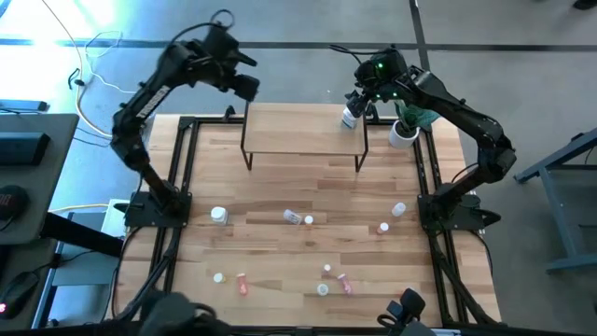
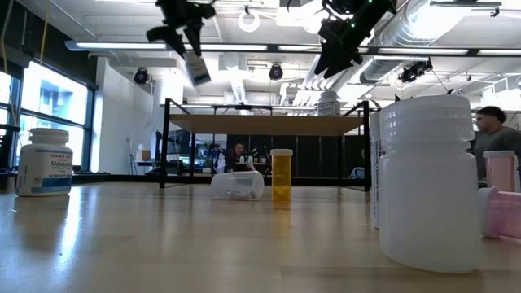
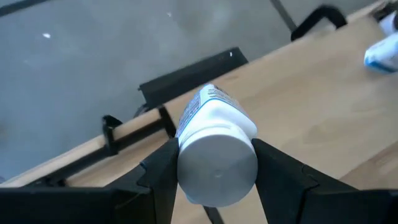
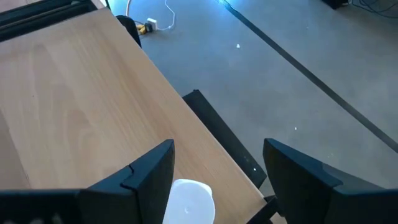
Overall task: Pick and place medicine bottles onto shelf by color
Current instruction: Put the top white and blue pill bottle on the shelf, then put the top orange pill bottle on the shelf
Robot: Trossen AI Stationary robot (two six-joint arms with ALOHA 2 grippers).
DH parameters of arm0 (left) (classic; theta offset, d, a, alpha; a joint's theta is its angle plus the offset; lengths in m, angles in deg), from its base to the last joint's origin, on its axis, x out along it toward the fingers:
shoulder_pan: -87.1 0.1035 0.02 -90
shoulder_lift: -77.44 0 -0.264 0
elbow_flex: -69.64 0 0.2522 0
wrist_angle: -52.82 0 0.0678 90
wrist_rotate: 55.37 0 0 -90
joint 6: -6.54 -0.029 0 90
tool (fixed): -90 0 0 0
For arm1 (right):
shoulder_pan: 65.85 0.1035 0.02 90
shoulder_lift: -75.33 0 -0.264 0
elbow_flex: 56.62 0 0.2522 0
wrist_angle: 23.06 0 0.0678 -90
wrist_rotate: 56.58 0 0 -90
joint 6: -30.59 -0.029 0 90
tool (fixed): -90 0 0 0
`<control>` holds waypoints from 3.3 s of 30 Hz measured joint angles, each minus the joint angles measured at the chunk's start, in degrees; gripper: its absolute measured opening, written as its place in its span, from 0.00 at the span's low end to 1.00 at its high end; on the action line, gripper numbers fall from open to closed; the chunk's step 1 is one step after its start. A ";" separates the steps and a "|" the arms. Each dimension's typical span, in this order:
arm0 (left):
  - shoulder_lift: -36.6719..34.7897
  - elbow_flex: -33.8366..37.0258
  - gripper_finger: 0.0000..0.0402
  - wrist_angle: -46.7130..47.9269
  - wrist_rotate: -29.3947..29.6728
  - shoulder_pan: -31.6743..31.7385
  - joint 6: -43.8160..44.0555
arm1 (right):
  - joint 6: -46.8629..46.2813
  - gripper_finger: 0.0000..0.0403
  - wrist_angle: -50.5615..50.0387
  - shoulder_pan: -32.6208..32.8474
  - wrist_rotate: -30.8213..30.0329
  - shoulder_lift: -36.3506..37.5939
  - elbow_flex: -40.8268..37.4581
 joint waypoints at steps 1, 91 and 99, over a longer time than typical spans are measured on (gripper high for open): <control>0.97 0.00 0.41 0.00 -0.21 -0.33 0.11 | 0.00 0.59 0.00 0.00 0.00 0.00 0.00; 3.34 0.00 0.66 3.07 -2.69 -3.65 -10.43 | -6.56 0.59 -9.28 4.39 3.54 2.38 0.00; -4.23 9.49 0.66 0.20 -6.71 -8.82 -12.79 | -13.25 0.59 -12.51 11.57 5.59 2.49 0.02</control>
